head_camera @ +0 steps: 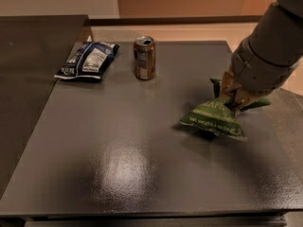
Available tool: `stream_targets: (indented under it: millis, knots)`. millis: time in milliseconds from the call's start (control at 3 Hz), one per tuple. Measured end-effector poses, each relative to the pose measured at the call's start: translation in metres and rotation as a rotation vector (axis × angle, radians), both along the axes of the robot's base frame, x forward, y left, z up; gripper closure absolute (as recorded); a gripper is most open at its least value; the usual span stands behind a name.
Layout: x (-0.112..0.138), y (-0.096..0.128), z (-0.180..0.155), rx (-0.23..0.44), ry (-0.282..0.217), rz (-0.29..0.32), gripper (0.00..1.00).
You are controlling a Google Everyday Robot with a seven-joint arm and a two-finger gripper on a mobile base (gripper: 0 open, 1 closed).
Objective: Move green jalapeno chip bag near orange can
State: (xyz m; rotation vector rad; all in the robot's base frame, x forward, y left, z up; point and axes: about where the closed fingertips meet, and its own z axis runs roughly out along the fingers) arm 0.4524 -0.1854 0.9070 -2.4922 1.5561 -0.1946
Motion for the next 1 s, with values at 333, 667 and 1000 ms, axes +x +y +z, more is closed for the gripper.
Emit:
stream_targets:
  millis: [333, 667, 1000]
  knots:
    - [0.035, 0.021, 0.015, 0.027, -0.067, -0.005, 1.00]
    - [0.076, 0.034, 0.022, 0.055, -0.096, -0.001, 1.00]
    - [0.113, 0.046, 0.024, 0.080, -0.111, 0.018, 1.00]
